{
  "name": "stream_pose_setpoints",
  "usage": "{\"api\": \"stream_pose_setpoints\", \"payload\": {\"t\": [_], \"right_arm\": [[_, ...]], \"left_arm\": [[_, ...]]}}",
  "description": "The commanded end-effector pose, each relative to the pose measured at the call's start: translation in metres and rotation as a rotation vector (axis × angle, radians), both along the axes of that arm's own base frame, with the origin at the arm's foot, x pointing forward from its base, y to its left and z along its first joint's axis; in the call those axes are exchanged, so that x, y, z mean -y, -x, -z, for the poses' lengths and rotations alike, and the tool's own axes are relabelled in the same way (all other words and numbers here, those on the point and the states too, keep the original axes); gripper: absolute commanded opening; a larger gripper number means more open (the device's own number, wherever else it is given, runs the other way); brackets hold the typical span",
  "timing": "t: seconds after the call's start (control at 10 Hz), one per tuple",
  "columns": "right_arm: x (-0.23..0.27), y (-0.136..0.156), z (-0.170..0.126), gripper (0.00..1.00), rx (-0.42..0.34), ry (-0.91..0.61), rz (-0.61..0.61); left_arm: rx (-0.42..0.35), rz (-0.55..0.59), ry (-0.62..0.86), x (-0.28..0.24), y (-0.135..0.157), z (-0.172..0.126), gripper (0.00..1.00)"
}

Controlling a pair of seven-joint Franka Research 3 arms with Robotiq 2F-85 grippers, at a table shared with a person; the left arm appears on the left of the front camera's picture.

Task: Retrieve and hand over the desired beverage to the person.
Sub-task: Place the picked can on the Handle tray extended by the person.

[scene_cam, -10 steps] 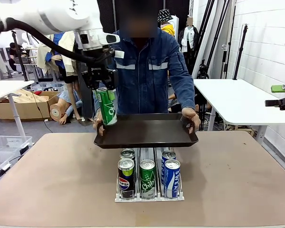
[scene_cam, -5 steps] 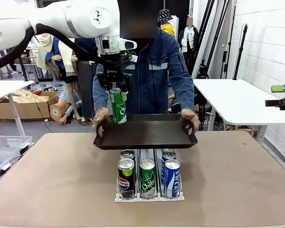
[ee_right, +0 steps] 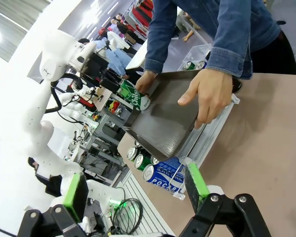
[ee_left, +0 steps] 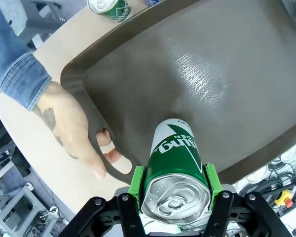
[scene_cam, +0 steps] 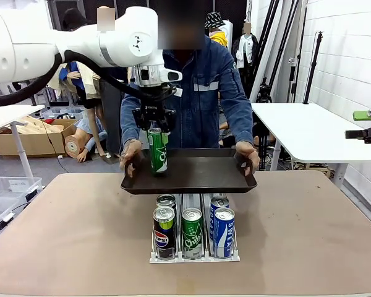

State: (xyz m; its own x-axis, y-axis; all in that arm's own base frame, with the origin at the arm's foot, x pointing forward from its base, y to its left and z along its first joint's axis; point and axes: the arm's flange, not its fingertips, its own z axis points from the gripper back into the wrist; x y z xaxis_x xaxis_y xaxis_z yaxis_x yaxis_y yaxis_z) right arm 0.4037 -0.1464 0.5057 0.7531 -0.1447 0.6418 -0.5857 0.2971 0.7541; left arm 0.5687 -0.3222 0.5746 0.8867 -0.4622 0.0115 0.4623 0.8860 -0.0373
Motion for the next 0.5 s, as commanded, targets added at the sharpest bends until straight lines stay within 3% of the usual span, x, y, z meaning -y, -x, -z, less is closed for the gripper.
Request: {"api": "stream_pose_setpoints", "payload": {"t": [0.0,0.4], "right_arm": [[0.000,0.000,-0.001,1.00,0.006,-0.013,-0.006],[0.000,0.000,-0.001,1.00,0.006,-0.013,-0.006]], "left_arm": [[0.022,0.041,-0.035,0.008,-0.010,0.000,0.00],[0.013,0.067,-0.044,0.014,-0.006,0.018,0.00]]}}
